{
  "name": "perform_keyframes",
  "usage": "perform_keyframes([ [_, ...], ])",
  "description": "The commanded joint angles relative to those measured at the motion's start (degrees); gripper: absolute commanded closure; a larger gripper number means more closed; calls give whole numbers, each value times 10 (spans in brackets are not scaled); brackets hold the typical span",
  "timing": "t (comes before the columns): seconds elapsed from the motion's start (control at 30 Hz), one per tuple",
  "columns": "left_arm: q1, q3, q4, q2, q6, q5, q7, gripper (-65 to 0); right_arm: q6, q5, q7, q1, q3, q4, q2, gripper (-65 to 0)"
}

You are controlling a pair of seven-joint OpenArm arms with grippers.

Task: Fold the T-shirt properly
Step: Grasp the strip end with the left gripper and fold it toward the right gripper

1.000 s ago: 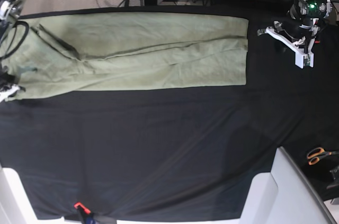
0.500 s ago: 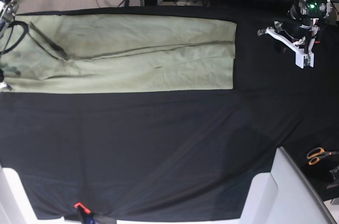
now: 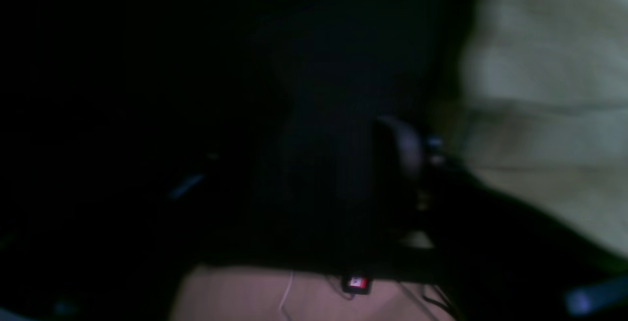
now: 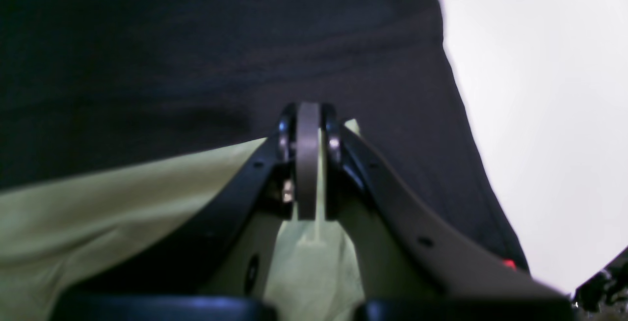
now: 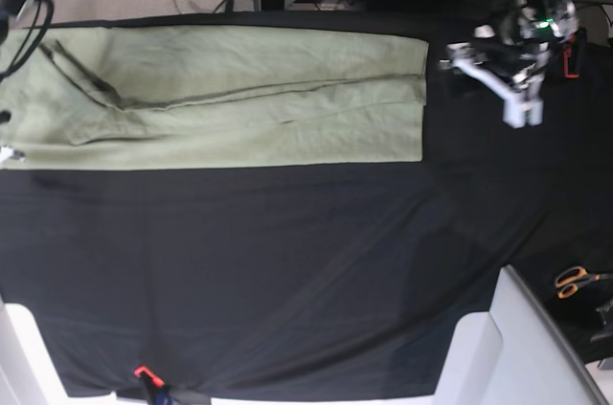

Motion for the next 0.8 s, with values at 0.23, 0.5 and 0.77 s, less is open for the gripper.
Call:
perform_keyframes([
  [0.23,-60,23,-101,-4,-79,-93,-9,-650,2,1,14,-71,-1,84,-29,-21],
  [0.5,-90,62,-183,-2,-80,-93,-10,-650,3,1,14,-86,1,83,-29,-21],
  [0.77,-68,113,-196,-2,-80,-97,-45,-502,3,1,14,-86,1,84,-29,-21],
])
